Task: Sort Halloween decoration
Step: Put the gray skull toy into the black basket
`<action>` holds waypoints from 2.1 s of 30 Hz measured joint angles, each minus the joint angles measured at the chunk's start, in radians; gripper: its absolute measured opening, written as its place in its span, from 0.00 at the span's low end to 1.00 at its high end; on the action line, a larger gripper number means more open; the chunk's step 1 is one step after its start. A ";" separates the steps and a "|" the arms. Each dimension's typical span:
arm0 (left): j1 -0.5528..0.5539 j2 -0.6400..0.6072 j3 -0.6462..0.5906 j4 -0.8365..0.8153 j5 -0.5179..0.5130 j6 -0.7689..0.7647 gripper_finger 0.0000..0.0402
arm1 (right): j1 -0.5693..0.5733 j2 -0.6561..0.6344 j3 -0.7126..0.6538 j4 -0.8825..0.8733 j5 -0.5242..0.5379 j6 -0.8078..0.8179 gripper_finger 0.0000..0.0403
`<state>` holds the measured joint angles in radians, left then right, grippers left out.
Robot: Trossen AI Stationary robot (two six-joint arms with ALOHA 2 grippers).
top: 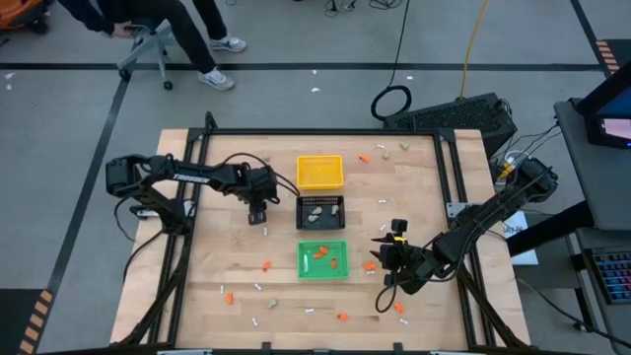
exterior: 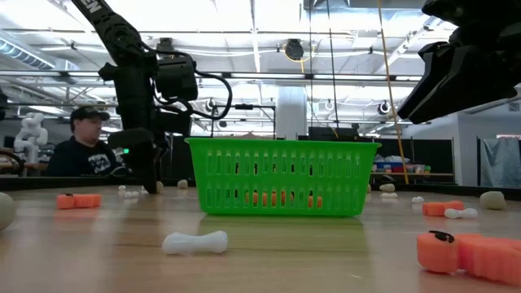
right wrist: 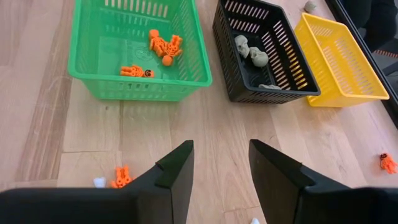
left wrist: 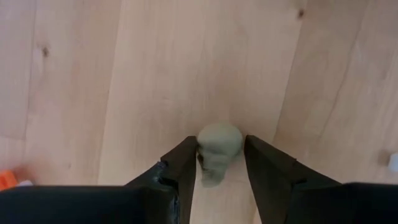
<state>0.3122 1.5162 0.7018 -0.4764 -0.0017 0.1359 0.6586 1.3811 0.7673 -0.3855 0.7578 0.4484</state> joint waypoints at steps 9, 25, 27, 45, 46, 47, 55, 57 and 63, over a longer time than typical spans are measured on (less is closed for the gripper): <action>0.000 0.000 -0.001 0.005 0.009 0.001 0.33 | 0.000 0.000 0.000 0.000 0.000 0.000 0.35; 0.000 0.000 -0.002 0.005 0.026 -0.024 0.16 | 0.000 0.000 0.000 0.000 0.000 0.000 0.35; 0.000 0.001 -0.002 0.005 0.026 -0.024 0.15 | 0.000 0.000 0.000 0.001 0.000 0.000 0.35; 0.000 0.002 -0.003 0.021 0.027 -0.016 0.15 | 0.000 0.000 0.000 0.001 0.000 0.000 0.35; 0.000 0.002 -0.003 0.022 0.029 -0.016 0.15 | 0.000 0.000 0.000 0.001 0.000 0.000 0.35; 0.000 0.002 -0.003 0.022 0.037 -0.016 0.15 | 0.000 0.000 0.000 0.001 0.000 0.000 0.35; 0.000 0.002 -0.003 0.023 0.051 -0.023 0.15 | 0.000 0.000 0.000 0.000 0.000 0.000 0.35; 0.000 0.002 -0.003 0.025 0.051 -0.023 0.15 | 0.000 0.000 0.000 0.001 0.000 0.000 0.35; -0.001 -0.010 -0.003 0.031 0.057 -0.024 0.15 | 0.000 0.000 0.000 0.001 0.000 0.000 0.35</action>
<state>0.3111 1.5062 0.6991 -0.4454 0.0555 0.1116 0.6585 1.3813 0.7673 -0.3847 0.7582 0.4484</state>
